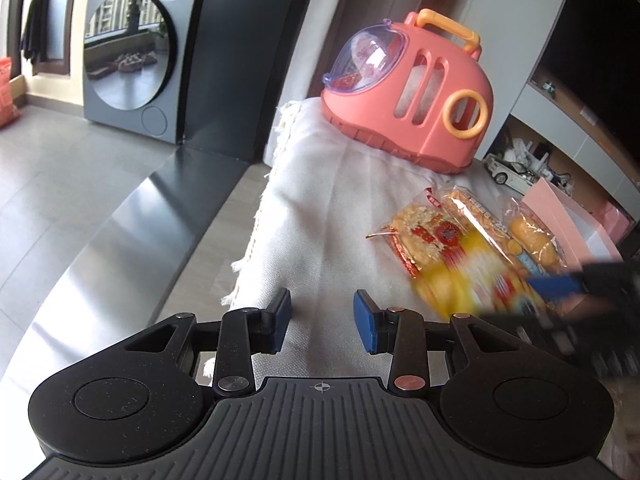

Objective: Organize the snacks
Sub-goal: 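Move the right tool toward the yellow panda cracker bag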

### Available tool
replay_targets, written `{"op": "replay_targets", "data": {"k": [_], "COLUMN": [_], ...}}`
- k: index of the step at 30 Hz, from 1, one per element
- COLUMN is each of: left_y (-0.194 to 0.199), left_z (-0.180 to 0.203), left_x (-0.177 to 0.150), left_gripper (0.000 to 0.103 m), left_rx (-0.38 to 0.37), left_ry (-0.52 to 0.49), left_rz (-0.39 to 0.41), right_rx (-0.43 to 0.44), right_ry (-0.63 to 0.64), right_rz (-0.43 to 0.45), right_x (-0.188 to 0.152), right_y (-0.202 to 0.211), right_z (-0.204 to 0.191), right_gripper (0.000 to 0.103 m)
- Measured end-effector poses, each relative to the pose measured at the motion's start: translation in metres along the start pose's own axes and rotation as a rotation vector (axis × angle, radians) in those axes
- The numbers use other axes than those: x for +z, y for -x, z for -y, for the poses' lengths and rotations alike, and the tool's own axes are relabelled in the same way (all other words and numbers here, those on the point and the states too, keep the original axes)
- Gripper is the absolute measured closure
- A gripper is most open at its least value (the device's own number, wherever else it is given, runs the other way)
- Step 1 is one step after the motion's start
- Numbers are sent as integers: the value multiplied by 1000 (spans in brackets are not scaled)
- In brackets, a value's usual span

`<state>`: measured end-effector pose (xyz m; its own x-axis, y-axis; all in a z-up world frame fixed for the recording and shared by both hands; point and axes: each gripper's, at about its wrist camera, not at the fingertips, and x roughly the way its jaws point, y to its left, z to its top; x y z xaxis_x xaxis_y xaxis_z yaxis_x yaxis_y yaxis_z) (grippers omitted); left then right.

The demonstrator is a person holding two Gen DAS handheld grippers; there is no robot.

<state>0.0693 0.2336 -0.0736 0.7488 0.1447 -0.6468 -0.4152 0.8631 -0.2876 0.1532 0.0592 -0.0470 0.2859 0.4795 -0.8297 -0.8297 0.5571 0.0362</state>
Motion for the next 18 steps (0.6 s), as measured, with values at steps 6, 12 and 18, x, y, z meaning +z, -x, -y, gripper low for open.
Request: {"op": "replay_targets", "data": {"k": [6,12,18], "left_y": [1,-9,-68], "left_z": [14,35,65], "left_x": [3,36,90], "left_gripper": [64,64,64], "left_rx": [-42,-164,-117], "left_ry": [-2,-16,-132], "left_rz": [-10,38,17], "right_rx": [-72,-256,-325], "right_ry": [-17,-120,-211], "right_rz": [6,90,173], "right_x": [-71,-121,-147], "right_y": [57,88,99], "right_z": [14,41,54], "right_gripper": [43,42,22]}}
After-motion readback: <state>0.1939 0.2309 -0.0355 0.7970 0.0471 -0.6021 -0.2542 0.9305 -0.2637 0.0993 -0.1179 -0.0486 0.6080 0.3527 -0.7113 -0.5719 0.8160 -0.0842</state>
